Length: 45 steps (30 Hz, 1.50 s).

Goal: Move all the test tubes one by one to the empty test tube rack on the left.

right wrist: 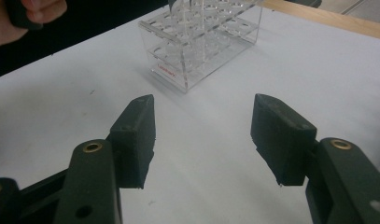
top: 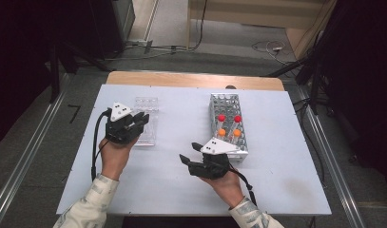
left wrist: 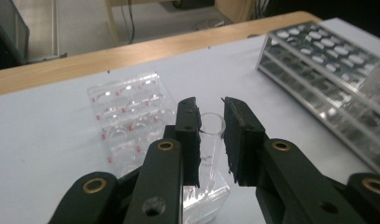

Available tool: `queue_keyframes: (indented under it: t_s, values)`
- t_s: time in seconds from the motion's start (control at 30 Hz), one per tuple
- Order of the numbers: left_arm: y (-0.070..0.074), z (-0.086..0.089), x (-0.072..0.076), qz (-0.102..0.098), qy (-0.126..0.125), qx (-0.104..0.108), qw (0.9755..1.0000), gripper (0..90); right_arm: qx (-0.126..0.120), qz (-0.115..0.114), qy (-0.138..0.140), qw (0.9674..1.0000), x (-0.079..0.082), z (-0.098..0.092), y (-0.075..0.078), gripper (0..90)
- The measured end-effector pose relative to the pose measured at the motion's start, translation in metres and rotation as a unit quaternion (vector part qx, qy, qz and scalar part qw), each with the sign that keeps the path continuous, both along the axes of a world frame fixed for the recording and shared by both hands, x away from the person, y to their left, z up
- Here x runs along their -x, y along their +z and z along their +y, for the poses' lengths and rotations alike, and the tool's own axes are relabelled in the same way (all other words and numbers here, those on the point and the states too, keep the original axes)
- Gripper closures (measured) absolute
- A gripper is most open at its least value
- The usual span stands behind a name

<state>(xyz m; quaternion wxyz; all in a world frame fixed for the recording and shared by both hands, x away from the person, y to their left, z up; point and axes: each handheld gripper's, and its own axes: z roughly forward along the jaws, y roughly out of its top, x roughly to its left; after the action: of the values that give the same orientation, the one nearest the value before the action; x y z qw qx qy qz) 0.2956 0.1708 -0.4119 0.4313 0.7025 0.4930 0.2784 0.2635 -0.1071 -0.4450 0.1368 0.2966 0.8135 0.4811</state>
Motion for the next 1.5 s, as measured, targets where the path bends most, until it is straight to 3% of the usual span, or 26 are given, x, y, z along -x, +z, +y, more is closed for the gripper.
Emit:
queue_keyframes:
  t_s: [0.17, 0.33, 0.53, 0.73, 1.03, 1.17, 1.5]
  values:
    - [-0.017, -0.005, -0.003, 0.012, 0.006, -0.014, 0.9998, 76.8, 0.002, -0.001, 0.001, 1.0000, 0.001, 0.001, 0.000, 39.0]
    - [-0.020, -0.006, -0.003, 0.016, 0.006, -0.020, 0.9997, 75.9, 0.001, -0.003, 0.001, 1.0000, 0.001, 0.001, 0.000, 39.0]
    - [-0.013, 0.003, -0.001, 0.009, 0.008, 0.015, 0.9998, 70.4, 0.000, -0.003, 0.001, 1.0000, 0.002, -0.001, 0.001, 38.9]
    - [-0.002, 0.014, 0.006, 0.000, 0.001, 0.054, 0.9986, 58.8, 0.002, -0.007, -0.003, 1.0000, 0.003, -0.005, 0.003, 38.3]
    - [0.004, 0.030, 0.014, -0.004, 0.015, 0.076, 0.9970, 33.2, 0.001, -0.012, -0.007, 0.9999, 0.008, -0.023, 0.010, 37.1]
    - [0.005, 0.032, 0.016, -0.007, 0.024, 0.073, 0.9970, 24.6, 0.006, -0.014, -0.016, 0.9998, 0.010, -0.036, 0.010, 36.3]
    - [0.001, 0.033, 0.015, 0.001, 0.029, 0.068, 0.9973, 21.8, 0.006, -0.016, -0.045, 0.9989, 0.012, -0.071, 0.013, 28.5]
